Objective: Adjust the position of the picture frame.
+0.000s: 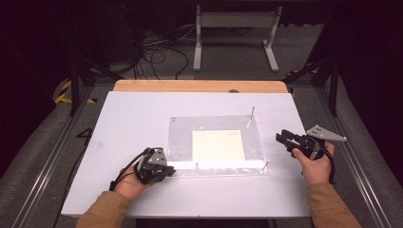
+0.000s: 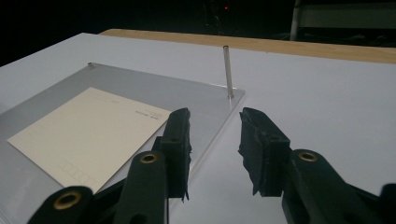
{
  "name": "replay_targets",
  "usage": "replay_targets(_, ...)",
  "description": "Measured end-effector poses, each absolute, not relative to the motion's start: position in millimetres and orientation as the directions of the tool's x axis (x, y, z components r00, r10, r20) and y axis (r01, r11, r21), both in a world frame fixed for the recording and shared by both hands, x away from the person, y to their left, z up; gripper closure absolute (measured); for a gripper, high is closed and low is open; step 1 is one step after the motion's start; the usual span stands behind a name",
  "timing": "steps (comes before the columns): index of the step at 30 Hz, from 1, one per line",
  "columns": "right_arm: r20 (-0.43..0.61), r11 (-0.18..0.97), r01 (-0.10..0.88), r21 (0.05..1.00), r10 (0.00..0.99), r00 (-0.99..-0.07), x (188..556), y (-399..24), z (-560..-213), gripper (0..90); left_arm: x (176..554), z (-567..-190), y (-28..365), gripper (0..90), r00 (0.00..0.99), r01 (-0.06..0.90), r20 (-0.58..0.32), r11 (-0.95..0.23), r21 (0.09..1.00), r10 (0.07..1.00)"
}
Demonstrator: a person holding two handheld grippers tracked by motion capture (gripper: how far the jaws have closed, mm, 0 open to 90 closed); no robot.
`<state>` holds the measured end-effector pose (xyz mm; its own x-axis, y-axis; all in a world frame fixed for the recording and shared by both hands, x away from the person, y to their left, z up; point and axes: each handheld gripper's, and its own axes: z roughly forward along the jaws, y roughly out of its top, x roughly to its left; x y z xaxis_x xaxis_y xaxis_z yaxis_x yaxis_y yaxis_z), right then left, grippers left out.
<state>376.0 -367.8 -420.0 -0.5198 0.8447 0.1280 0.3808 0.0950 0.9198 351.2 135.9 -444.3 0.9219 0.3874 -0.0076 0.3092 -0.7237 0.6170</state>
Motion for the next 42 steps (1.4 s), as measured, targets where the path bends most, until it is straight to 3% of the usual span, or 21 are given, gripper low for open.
replay_targets(16,0.141,0.128,0.429,0.894,0.829,-0.541,338,-377,-423,63.5,309,-443,94,83.2,0.992,0.124,-0.070,-0.784,0.609,0.102)
replay_targets(25,0.130,0.142,0.424,0.894,0.824,-0.551,336,-373,-422,63.6,312,-445,96,81.7,0.989,0.141,-0.131,-0.753,0.643,0.074)
replay_targets(27,0.129,0.147,0.425,0.893,0.821,-0.556,335,-373,-423,63.3,315,-439,103,75.3,0.984,0.167,-0.162,-0.703,0.691,0.074)
replay_targets(28,0.134,0.146,0.426,0.893,0.818,-0.559,334,-372,-423,62.9,321,-431,111,70.5,0.980,0.200,-0.163,-0.644,0.738,0.117)
replay_targets(30,0.136,0.145,0.426,0.893,0.815,-0.563,333,-372,-422,62.7,326,-427,118,70.5,0.974,0.226,-0.166,-0.608,0.761,0.153)
replay_targets(34,0.136,0.141,0.417,0.898,0.813,-0.567,327,-372,-420,62.4,347,-422,142,62.3,0.913,0.341,-0.163,-0.481,0.807,0.374)
replay_targets(36,0.133,0.141,0.415,0.899,0.815,-0.565,323,-372,-419,62.4,362,-425,156,50.0,0.840,0.413,-0.169,-0.406,0.815,0.515)
replay_targets(37,0.133,0.141,0.417,0.898,0.816,-0.563,322,-373,-419,62.4,362,-425,156,47.3,0.840,0.413,-0.169,-0.406,0.815,0.515)
replay_targets(38,0.133,0.140,0.418,0.898,0.818,-0.560,320,-374,-419,62.4,374,-430,165,44.7,0.780,0.453,-0.172,-0.354,0.818,0.601)
replay_targets(42,0.131,0.138,0.418,0.898,0.823,-0.553,315,-377,-419,62.7,389,-435,170,43.9,0.738,0.461,-0.141,-0.340,0.820,0.659)
